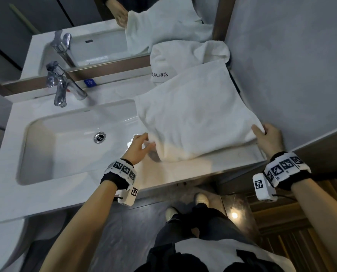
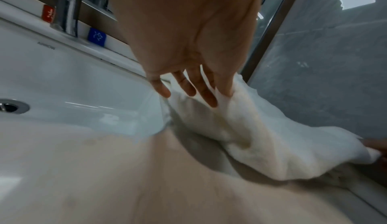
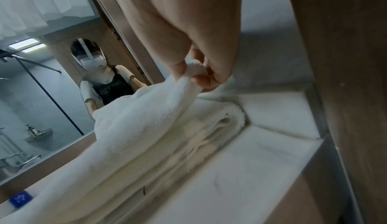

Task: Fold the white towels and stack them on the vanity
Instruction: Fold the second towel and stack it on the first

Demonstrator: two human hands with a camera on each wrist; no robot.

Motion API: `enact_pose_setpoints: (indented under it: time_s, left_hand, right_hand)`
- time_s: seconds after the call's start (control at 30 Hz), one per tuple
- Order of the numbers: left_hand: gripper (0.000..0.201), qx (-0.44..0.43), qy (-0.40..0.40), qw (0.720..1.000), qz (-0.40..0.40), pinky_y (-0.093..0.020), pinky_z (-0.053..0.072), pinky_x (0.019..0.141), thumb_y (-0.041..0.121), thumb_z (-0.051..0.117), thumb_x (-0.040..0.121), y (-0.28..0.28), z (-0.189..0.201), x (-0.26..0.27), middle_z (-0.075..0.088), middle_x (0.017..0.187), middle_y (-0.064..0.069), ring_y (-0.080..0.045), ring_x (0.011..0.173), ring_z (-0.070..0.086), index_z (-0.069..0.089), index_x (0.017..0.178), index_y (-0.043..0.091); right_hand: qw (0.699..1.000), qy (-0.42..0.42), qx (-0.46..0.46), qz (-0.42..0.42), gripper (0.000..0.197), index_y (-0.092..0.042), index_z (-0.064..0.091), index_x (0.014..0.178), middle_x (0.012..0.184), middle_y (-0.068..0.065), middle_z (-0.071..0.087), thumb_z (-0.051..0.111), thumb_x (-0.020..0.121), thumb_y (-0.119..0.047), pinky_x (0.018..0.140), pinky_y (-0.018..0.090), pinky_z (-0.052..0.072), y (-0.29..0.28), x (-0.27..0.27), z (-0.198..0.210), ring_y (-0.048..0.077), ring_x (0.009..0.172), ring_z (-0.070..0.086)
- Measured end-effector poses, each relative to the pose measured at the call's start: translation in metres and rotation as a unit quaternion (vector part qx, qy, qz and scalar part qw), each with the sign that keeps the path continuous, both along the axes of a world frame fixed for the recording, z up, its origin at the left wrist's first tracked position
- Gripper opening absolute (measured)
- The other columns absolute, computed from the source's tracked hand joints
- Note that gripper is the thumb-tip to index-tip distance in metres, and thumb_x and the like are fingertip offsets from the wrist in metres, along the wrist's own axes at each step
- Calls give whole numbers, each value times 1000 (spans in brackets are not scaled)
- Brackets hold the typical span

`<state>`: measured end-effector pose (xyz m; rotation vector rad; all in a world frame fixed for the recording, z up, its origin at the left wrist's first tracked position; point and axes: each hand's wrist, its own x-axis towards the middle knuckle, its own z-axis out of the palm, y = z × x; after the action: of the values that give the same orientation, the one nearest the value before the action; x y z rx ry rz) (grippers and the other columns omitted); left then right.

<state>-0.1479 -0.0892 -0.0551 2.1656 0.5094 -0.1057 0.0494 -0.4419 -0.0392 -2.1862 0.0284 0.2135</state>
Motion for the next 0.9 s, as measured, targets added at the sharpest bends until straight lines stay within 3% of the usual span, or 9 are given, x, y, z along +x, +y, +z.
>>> enact_pose_setpoints:
  time_s: [0.1,0.23,0.3,0.37,0.4,0.57,0.73,0.83,0.9]
  left_hand:
    - [9,-95,-72,989,84,-19,45,72,20,47,97,5,12,-6,62,87,-8,-13,79,59,48,93,13]
    - [22,-103,-66,988,97,-18,39,64,21,53,95,9,10,-23,52,64,7,-7,59,49,51,74,26]
    - [26,-65,-39,995,59,-20,39,69,19,62,89,5,4,-29,46,71,10,-9,69,46,53,70,35]
    - [19,-31,2,999,25,-27,38,91,14,69,83,1,-2,-32,49,101,5,-14,99,45,64,96,26]
    - [34,-9,23,1000,-1,-29,33,100,11,70,81,0,-4,-33,45,118,5,-14,112,37,63,112,22]
    - [57,121,30,986,-113,-31,24,108,18,72,79,-8,-7,-22,34,144,-4,-24,130,26,51,132,15]
    - [57,138,30,984,-110,-37,20,114,22,73,77,-17,-2,4,52,135,-2,-23,130,39,52,129,15]
    - [20,-2,0,998,-57,-32,41,88,8,69,78,-13,5,10,62,88,2,-16,88,56,56,91,17]
    - [27,-64,-14,998,-14,-21,43,76,3,68,78,-6,11,5,57,80,7,-11,80,55,54,92,21]
  right_hand:
    - [999,-39,6,-22,27,-7,58,108,108,18,66,61,88,-24,80,37,46,-3,2,8,29,94,60]
    - [997,-75,-3,-24,27,-6,55,100,101,16,65,65,85,-26,78,34,44,-2,-4,11,26,88,58]
    - [998,-60,-14,-12,25,-10,53,92,95,12,63,65,85,-31,75,33,42,-4,-8,8,25,84,56]
    - [998,-18,-62,23,31,-13,52,79,84,10,62,62,86,-41,71,34,43,-9,-11,3,28,78,57]
    - [996,7,-83,44,35,-11,54,76,80,12,64,61,85,-44,71,37,46,-11,-12,0,31,78,59]
    - [984,63,-90,138,30,-8,64,103,97,17,69,70,81,-27,86,53,52,-19,-3,-1,36,92,64]
    - [986,38,-67,147,29,-3,63,111,93,14,68,65,86,-19,81,45,54,-19,-2,6,29,80,63]
    - [994,47,2,103,25,-10,62,110,96,11,64,53,95,-27,69,31,58,-16,0,12,17,76,61]
    - [995,40,37,88,25,-12,59,107,99,10,62,48,97,-31,58,17,57,-14,1,16,11,79,61]
